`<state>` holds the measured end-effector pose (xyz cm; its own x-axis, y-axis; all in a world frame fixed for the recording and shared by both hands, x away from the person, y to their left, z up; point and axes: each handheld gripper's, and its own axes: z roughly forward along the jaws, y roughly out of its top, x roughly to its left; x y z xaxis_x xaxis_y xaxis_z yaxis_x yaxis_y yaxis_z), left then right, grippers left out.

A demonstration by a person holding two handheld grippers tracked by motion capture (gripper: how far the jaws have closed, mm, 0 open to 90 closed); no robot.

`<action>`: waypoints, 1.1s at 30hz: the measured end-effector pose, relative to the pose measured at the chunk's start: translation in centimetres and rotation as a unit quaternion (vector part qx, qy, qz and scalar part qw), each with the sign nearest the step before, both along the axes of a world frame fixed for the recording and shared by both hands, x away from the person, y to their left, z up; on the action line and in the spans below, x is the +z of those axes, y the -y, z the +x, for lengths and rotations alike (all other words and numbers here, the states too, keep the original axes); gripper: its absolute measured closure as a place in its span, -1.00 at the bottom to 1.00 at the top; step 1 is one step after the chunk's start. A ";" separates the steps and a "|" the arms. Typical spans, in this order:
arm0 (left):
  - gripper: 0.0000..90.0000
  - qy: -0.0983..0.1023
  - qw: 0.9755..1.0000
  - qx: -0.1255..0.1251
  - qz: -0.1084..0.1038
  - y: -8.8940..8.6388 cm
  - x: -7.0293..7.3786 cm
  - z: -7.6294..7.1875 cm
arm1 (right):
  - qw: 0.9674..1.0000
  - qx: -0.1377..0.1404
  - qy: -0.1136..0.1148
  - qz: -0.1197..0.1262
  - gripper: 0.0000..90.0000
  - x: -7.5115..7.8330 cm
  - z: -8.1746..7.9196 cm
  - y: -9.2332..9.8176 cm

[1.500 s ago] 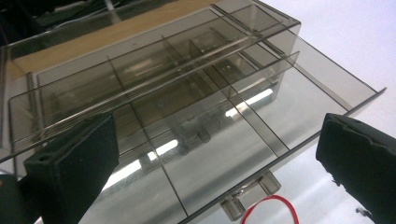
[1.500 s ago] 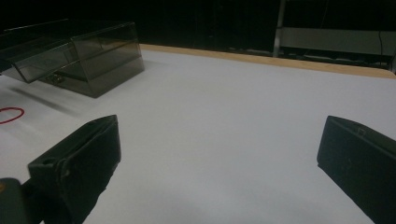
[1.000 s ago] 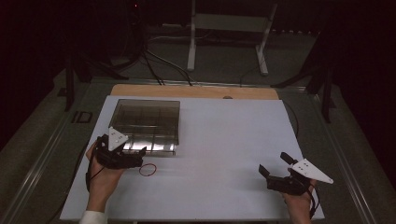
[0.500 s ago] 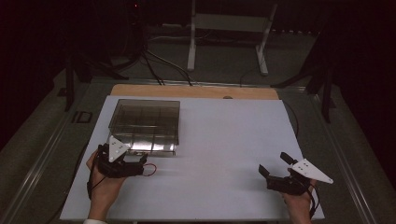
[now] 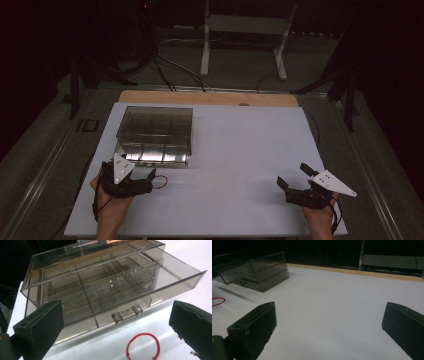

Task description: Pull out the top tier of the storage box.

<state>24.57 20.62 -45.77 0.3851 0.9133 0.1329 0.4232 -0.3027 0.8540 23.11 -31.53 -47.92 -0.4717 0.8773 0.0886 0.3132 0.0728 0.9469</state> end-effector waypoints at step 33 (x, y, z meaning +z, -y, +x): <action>-0.98 -0.030 1.000 0.006 0.005 1.6 -2.8 -0.2 | 1.000 0.000 0.000 0.001 -1.00 0.0 0.0 0.0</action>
<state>24.32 19.01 -48.54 0.3817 0.9165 0.1196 0.4766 -0.3061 0.8241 23.09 -31.54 -47.90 -0.4714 0.8774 0.0893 0.3129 0.0717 0.9471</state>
